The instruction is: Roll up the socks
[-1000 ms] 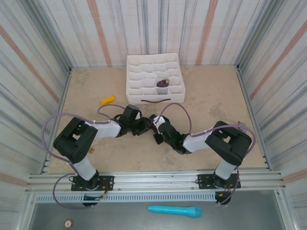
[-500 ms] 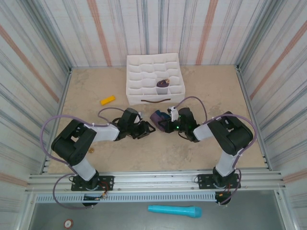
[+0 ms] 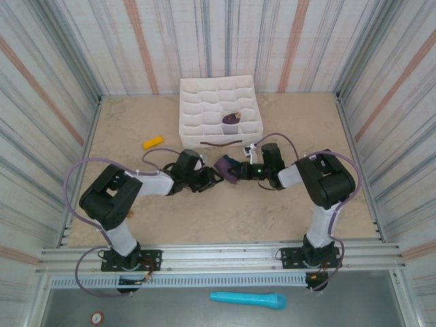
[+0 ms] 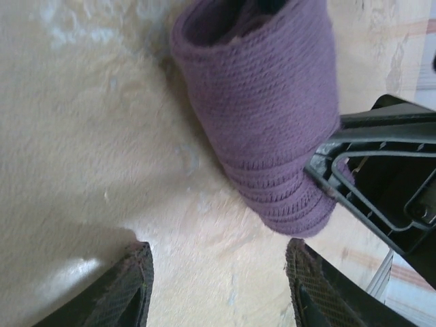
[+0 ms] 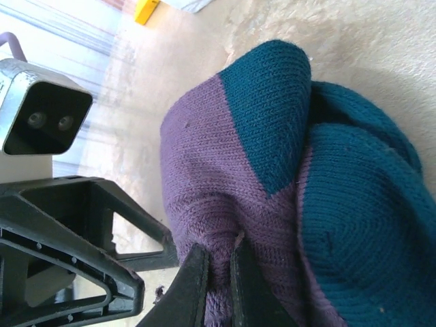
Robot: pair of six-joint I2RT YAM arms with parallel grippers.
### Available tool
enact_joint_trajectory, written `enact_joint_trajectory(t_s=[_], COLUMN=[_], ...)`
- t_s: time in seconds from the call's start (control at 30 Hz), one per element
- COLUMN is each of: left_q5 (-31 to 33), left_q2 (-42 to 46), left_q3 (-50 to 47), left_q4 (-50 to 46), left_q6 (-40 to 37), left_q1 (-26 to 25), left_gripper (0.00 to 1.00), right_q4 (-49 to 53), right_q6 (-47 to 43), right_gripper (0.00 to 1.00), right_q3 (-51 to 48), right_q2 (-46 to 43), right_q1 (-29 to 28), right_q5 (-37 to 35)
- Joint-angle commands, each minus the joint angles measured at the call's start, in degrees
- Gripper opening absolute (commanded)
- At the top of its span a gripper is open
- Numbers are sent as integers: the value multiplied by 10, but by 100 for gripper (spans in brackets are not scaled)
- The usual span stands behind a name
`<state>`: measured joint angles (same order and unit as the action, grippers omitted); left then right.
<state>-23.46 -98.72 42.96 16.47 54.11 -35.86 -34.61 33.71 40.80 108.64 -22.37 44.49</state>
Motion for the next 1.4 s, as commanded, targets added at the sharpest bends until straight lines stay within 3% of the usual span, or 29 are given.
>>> enact_joint_trajectory(t_s=[0.0, 0.5, 0.73, 0.9, 1.07, 1.23, 1.37], left_q5=[38, 120, 130, 118, 101, 77, 67], left_q2=[-9, -66, -104, -120, -108, -82, -50], left_q3=[21, 56, 78, 88, 94, 105, 87], left_q4=[21, 49, 68, 69, 9, -78, -125], left_q6=[15, 46, 63, 68, 61, 25, 7], left_q1=[-2, -14, -28, -30, -22, -17, -15], left_gripper=[55, 54, 46, 34, 12, 7, 6], right_q4=[221, 209, 206, 206, 214, 292, 364], right_q6=[32, 93, 95, 86, 53, -23, -84], right_gripper=[0, 0, 0, 6, 14, 25, 43], right_q3=[2, 4, 2, -3, -26, -23, 0], right_q2=[58, 93, 88, 73, -3, -123, -199], right_q1=[10, 37, 37, 37, 33, -2, -53], right_q5=[-58, -23, -17, -17, -44, -112, -189])
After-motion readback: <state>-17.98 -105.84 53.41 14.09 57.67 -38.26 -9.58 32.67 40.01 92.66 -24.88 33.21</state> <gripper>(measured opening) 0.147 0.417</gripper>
